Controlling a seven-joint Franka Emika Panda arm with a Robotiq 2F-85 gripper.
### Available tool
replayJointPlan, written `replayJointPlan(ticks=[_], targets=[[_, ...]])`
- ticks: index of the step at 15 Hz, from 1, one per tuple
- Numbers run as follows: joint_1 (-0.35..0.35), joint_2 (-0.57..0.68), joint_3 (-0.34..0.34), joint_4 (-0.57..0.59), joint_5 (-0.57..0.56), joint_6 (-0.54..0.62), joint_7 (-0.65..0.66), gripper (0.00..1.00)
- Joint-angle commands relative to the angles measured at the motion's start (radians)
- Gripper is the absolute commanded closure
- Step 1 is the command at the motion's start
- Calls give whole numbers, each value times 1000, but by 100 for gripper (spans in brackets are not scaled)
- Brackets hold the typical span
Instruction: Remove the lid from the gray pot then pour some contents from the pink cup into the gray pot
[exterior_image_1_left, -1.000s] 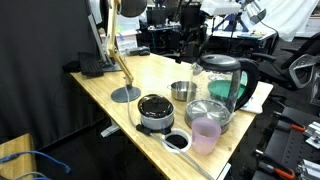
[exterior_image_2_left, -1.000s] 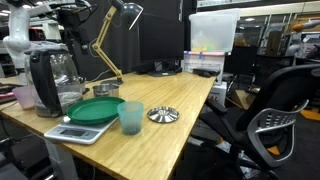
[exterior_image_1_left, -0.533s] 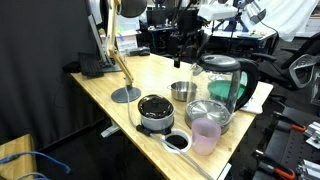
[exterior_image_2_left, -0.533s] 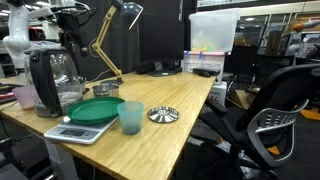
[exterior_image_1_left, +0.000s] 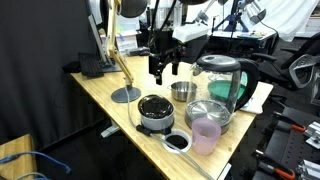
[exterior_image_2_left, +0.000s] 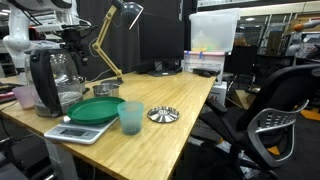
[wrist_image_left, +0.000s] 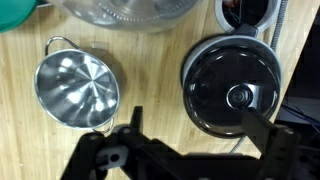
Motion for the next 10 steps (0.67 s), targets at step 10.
replayJointPlan(ticks=[10], targets=[[171, 84, 45, 75, -4, -104, -35, 0]])
